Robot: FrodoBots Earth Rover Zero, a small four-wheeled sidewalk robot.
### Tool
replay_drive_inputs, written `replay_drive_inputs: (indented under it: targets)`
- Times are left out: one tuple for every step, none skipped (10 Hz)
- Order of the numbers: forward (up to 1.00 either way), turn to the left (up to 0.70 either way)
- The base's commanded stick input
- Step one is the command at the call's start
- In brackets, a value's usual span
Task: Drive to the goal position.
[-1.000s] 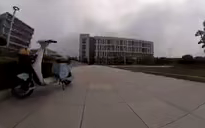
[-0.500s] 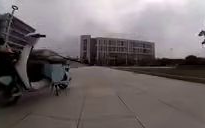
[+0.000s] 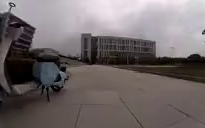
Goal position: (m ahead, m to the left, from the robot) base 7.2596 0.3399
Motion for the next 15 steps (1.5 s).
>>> replay_drive_inputs:
  targets:
    - [0.7, 0.0]
    - [0.7, 0.0]
    - [0.7, 0.13]
    - [0.7, 0.17]
    - [0.7, 0.06]
    - [0.7, 0.0]
    - [0.7, 0.0]
    - [0.7, 0.0]
    - [0.7, 0.0]
    - [0.7, 0.0]
    - [0.7, 0.0]
    - [0.7, 0.0]
    - [0.7, 0.0]
    - [0.7, 0.0]
    - [0.7, 0.0]
